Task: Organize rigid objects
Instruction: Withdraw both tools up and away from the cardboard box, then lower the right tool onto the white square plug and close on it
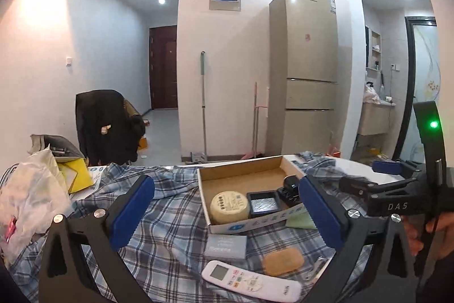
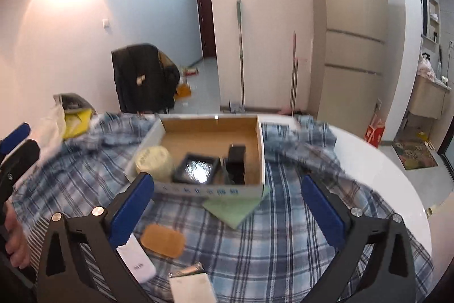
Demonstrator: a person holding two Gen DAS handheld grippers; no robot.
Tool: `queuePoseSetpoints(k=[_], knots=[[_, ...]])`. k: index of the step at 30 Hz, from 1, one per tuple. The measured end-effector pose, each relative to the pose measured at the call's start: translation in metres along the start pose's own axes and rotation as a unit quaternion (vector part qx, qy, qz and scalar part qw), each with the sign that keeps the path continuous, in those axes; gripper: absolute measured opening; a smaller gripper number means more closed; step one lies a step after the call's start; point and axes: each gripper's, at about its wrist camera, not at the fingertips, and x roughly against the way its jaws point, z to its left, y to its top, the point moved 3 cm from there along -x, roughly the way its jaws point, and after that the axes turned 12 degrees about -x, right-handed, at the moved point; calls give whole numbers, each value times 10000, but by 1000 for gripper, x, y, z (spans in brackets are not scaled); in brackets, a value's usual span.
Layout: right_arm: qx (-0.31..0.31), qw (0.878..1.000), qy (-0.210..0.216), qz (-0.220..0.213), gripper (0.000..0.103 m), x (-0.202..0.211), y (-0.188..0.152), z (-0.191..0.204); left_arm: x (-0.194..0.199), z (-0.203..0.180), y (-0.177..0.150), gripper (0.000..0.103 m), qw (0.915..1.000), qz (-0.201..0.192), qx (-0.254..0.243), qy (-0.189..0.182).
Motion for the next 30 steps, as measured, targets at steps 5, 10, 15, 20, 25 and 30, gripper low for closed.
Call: queuePoseSetpoints(k=[5, 10, 15, 20, 25, 30], knots=[[29, 9996, -208, 165, 103, -13, -12, -9, -15, 10, -38, 103, 9988, 21, 390, 298], [-17, 9996, -45, 284, 103, -11, -18, -6, -35, 9, -53, 103, 9985, 498, 152, 160], [191, 9990, 69, 399, 103, -12, -25, 5, -41, 12, -57, 103, 9970, 692, 335, 115], [211, 9982, 86, 546, 103, -18, -31, 8, -44, 10, -58, 103, 9968, 712, 331, 167], [158, 9980, -74, 614, 98, -9, -45, 5, -35, 9, -54, 103, 9983, 490, 319, 61], [541, 9947, -130, 863, 80, -3, -77, 5, -18, -4, -54, 103, 9961, 700, 264, -461]])
